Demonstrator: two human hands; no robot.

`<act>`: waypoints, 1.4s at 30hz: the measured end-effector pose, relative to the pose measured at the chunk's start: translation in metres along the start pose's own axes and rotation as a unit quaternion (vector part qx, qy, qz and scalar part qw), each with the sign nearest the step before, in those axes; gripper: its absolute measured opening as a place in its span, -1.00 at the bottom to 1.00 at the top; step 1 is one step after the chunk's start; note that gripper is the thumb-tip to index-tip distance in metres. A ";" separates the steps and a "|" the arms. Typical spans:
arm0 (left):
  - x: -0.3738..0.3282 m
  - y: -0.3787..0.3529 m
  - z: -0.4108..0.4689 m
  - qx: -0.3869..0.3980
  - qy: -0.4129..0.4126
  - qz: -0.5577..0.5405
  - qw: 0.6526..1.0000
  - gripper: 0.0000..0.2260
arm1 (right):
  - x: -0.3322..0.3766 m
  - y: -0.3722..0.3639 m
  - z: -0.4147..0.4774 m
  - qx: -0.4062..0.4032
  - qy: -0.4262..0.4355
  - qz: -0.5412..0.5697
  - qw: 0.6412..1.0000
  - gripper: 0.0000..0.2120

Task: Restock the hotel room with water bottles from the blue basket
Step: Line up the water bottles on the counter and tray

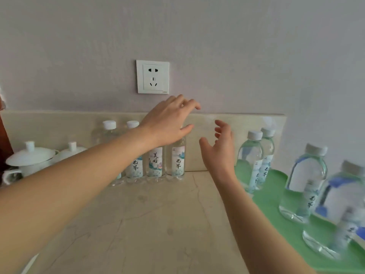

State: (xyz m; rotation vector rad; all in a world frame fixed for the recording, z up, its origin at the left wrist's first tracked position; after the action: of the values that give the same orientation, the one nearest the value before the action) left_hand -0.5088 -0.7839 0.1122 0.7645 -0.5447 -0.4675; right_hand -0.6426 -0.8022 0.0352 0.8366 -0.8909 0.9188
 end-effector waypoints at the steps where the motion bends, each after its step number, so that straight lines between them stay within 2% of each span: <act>1: -0.009 -0.007 0.007 0.004 -0.006 -0.008 1.000 -0.58 | 0.011 0.015 0.002 -0.020 0.021 -0.003 1.000 -0.49; 3: -0.027 -0.023 0.023 0.013 -0.012 -0.037 0.999 -0.53 | 0.031 0.044 0.009 -0.053 0.053 -0.035 0.997 -0.53; 6: -0.051 -0.041 0.043 0.025 -0.008 -0.096 0.995 -0.51 | 0.047 0.077 0.027 -0.072 0.057 -0.153 0.984 -0.55; 10: -0.072 -0.059 0.069 0.052 0.021 -0.143 0.988 -0.46 | 0.047 0.108 0.050 -0.041 0.016 -0.288 0.957 -0.55; 13: -0.077 -0.073 0.082 0.113 0.037 -0.127 0.985 -0.42 | 0.036 0.123 0.064 -0.016 -0.030 -0.360 0.932 -0.58; 17: -0.078 -0.084 0.090 0.159 0.065 -0.100 0.980 -0.44 | 0.020 0.134 0.087 0.000 -0.109 -0.343 0.933 -0.65; 23: -0.079 -0.089 0.096 0.174 0.088 -0.090 0.977 -0.45 | 0.002 0.128 0.114 0.032 -0.123 -0.447 0.885 -0.64; 29: -0.088 -0.093 0.109 0.179 0.088 -0.092 0.976 -0.48 | -0.012 0.116 0.127 0.077 -0.150 -0.472 0.865 -0.58; 33: -0.089 -0.097 0.112 0.175 0.085 -0.104 0.975 -0.55 | -0.017 0.113 0.130 0.081 -0.134 -0.514 0.843 -0.72; 36: -0.083 -0.099 0.111 0.165 0.095 -0.140 0.972 -0.58 | -0.016 0.111 0.131 0.087 -0.121 -0.505 0.850 -0.77; 39: -0.080 -0.095 0.107 0.163 0.089 -0.170 0.968 -0.57 | -0.014 0.110 0.131 0.126 -0.139 -0.463 0.866 -0.81; 42: -0.078 -0.085 0.104 0.153 0.076 -0.181 0.968 -0.58 | -0.006 0.109 0.128 0.150 -0.136 -0.466 0.861 -0.79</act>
State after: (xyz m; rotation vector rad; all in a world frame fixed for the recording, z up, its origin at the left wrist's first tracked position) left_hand -0.6493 -0.8462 0.0888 1.1964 -0.3347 -0.6651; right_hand -0.7778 -0.8772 0.1028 1.5108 -0.4596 0.0693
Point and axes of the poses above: each hand's wrist, its own z-axis towards the middle knuckle, its own y-axis out of the back of the hand, x = y × z, the point moved 6 cm from there along z, towards the middle knuckle, and after that the axes turned 14 degrees about -y, right-handed, at the moved point
